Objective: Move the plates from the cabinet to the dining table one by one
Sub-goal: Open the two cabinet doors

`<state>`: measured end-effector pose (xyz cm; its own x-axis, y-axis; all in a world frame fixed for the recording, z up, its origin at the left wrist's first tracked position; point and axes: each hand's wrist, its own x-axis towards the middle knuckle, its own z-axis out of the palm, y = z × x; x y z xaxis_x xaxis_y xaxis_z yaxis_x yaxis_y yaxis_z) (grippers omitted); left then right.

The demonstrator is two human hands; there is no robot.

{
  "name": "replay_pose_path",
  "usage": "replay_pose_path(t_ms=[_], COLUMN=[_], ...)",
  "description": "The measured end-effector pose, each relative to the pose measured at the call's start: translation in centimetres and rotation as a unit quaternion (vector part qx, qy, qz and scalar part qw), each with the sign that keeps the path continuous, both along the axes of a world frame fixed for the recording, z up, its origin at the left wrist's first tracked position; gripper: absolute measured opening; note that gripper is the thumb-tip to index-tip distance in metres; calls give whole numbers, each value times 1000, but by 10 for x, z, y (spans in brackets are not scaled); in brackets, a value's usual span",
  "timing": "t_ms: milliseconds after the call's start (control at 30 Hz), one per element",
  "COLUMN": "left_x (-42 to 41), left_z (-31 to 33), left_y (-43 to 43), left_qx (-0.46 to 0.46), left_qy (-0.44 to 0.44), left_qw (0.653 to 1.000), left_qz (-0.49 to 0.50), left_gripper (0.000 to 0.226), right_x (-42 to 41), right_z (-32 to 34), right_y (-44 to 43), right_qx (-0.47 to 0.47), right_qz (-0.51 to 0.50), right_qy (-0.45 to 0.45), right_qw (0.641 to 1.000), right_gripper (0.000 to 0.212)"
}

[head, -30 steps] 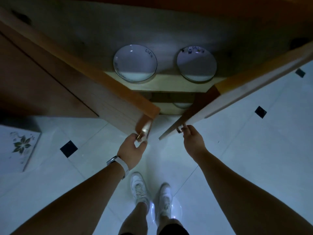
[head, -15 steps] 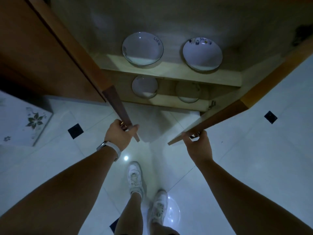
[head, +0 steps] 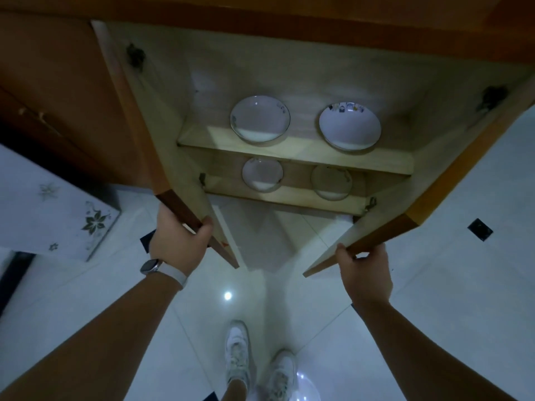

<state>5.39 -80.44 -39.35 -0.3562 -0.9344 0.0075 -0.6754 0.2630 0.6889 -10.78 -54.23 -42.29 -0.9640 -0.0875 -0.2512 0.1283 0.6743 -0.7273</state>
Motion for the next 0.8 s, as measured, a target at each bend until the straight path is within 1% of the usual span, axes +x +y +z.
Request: replay_pose_path(t_ms=[67,200,267,333,400,467,500,533,567,600,633,700,733,800], left_x=[4,11,13,13,14,18,21,23,25,27,28,30,31,33], left_z=[25,70,89,106,119,128,130,132,134,138,141,150,153,157], left_y=[-2,-9,-9,-10,-13,-21,-25,-29,-31,-33,-34,-35,-36,-37], left_qx=[-33,-62,-89,-136,-190,-270,-303,-322,-329,-327,-327,-324,-323,-337], left_qy=[18,36,48,46,25,-10,-31,-56,-81,-101,-112,-123,-133,-181], left_qw=[999,997,993,986,972,936,911,889,872,863,858,855,854,836], left_qz=[-5,-32,-52,-86,-138,-227,-277,-320,-353,-372,-379,-385,-385,-394], left_gripper=[51,77,81,81,74,54,40,28,20,15,13,11,9,6], right_x=[0,-5,-7,-8,-8,-12,-14,-18,-23,-26,-29,-32,-33,-35], right_z=[24,70,93,114,132,151,159,164,168,171,172,176,177,179], right_y=[-2,-1,-2,-4,-3,0,3,6,8,11,13,17,18,24], right_qx=[-29,-62,-106,-144,-151,-110,-73,-32,12,55,95,146,161,192], right_qz=[-14,-24,-34,-31,-13,20,52,97,146,190,225,285,310,366], right_qy=[36,87,92,121,158,196,234,288,346,389,409,405,398,370], right_qw=[999,994,989,982,976,974,968,952,927,900,879,857,848,832], right_gripper=[42,58,59,62,70,75,71,61,45,30,20,11,9,17])
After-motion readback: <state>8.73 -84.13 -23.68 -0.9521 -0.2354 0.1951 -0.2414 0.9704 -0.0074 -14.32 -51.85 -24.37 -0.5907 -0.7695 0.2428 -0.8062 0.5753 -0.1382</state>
